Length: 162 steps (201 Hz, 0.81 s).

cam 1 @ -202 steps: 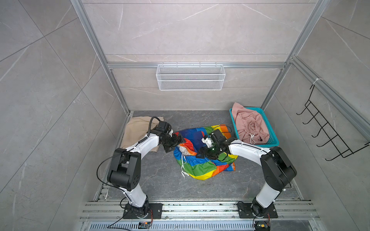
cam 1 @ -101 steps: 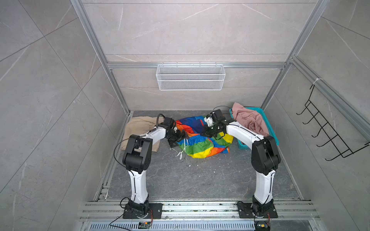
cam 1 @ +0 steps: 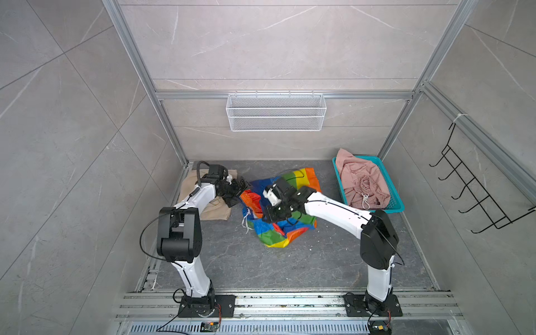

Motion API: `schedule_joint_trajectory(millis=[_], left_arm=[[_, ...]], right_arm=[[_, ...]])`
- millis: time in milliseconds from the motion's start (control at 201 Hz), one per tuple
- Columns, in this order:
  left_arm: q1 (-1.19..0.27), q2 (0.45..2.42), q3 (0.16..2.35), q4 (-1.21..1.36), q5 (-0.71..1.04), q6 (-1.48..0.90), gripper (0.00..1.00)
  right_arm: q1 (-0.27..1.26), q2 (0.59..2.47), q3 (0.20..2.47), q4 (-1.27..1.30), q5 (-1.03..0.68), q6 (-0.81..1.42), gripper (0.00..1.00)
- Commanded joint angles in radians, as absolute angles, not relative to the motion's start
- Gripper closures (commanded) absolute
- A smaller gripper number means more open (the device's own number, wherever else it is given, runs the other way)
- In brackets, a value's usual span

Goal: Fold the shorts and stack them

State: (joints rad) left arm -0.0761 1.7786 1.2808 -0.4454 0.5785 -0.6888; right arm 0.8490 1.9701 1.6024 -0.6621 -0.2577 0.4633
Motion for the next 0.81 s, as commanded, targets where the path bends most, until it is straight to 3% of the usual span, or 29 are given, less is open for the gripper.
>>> schedule_joint_trajectory(millis=[0, 164, 294, 523, 802], left_arm=[[-0.094, 1.667, 1.209, -0.467, 0.621, -0.659, 0.0], [-0.104, 1.553, 1.058, -0.449, 0.646, -0.683, 0.0], [-0.129, 1.473, 1.004, -0.465, 0.65, -0.696, 0.0], [-0.255, 1.491, 1.033, -0.496, 0.606, -0.68, 0.0], [-0.263, 1.673, 1.019, -0.411, 0.607, -0.688, 0.0]], right_arm=[[0.83, 1.958, 1.546, -0.646, -0.232, 0.495, 0.38], [0.816, 1.817, 1.46, -0.67, -0.184, 0.462, 0.14], [0.728, 1.685, 1.336, -0.666, -0.188, 0.46, 0.01], [0.478, 1.588, 1.113, -0.591, -0.291, 0.459, 0.01], [0.464, 1.748, 1.07, -0.435, -0.377, 0.524, 0.01]])
